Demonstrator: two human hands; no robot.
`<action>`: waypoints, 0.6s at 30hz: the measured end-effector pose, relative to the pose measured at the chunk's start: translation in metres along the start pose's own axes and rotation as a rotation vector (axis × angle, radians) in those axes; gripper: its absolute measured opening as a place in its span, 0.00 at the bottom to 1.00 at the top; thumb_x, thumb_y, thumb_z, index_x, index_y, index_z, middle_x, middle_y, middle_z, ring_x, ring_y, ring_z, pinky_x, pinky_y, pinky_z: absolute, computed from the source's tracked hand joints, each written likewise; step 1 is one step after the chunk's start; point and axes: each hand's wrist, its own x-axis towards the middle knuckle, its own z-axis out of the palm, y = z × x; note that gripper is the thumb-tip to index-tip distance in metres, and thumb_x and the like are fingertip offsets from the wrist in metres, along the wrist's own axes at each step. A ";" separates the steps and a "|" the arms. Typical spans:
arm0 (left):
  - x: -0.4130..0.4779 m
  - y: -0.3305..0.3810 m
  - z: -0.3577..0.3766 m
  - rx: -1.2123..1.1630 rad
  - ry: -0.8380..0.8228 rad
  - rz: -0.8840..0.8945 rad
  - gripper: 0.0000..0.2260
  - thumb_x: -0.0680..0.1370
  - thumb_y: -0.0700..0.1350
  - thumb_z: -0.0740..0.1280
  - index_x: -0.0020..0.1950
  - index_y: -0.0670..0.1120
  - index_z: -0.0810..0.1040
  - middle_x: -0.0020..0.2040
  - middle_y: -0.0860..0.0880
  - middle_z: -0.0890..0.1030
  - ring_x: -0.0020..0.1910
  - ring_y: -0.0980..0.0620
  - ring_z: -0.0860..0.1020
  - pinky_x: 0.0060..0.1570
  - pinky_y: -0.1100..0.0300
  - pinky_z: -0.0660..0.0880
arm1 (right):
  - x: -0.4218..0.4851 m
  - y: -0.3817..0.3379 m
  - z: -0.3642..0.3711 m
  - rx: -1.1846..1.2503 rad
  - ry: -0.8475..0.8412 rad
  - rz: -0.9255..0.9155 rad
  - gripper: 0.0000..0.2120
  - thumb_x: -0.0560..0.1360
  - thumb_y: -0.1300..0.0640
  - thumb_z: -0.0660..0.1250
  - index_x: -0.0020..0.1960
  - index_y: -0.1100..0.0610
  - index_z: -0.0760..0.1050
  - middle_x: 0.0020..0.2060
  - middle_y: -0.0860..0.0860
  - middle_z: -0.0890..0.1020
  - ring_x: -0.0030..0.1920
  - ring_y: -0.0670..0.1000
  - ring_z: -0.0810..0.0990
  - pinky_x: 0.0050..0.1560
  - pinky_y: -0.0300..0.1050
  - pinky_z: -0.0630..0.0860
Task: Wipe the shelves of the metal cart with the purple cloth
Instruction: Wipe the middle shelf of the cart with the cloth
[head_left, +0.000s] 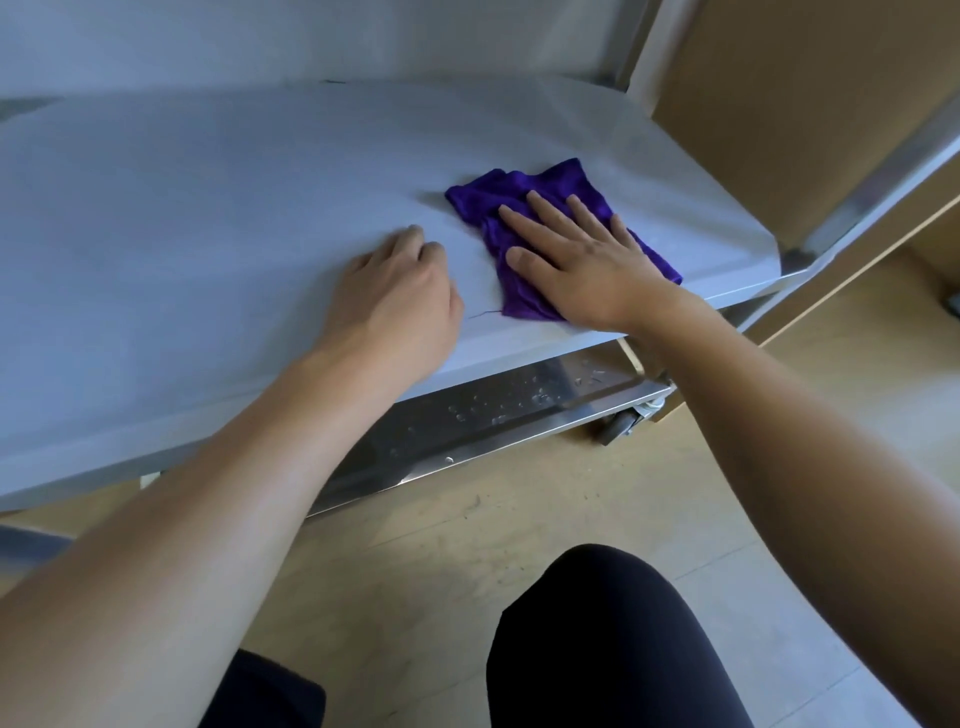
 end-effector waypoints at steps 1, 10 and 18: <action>0.001 0.005 -0.002 0.014 -0.008 -0.018 0.14 0.81 0.45 0.55 0.59 0.38 0.71 0.68 0.39 0.69 0.64 0.40 0.70 0.58 0.48 0.66 | 0.000 -0.001 0.001 0.006 0.013 -0.002 0.26 0.80 0.33 0.41 0.77 0.33 0.43 0.79 0.40 0.45 0.79 0.52 0.41 0.77 0.59 0.39; 0.000 0.046 0.001 0.018 -0.033 -0.118 0.17 0.81 0.45 0.56 0.63 0.35 0.70 0.66 0.37 0.69 0.68 0.36 0.66 0.64 0.46 0.65 | -0.002 -0.001 0.000 0.031 0.034 -0.025 0.27 0.80 0.34 0.41 0.78 0.35 0.44 0.79 0.42 0.45 0.79 0.54 0.42 0.76 0.61 0.39; -0.013 0.041 0.007 -0.082 -0.032 -0.002 0.22 0.83 0.49 0.52 0.76 0.42 0.60 0.78 0.42 0.57 0.77 0.44 0.55 0.75 0.49 0.56 | -0.002 -0.003 0.001 0.032 0.060 -0.016 0.27 0.80 0.35 0.41 0.78 0.36 0.45 0.79 0.42 0.46 0.79 0.54 0.42 0.76 0.60 0.38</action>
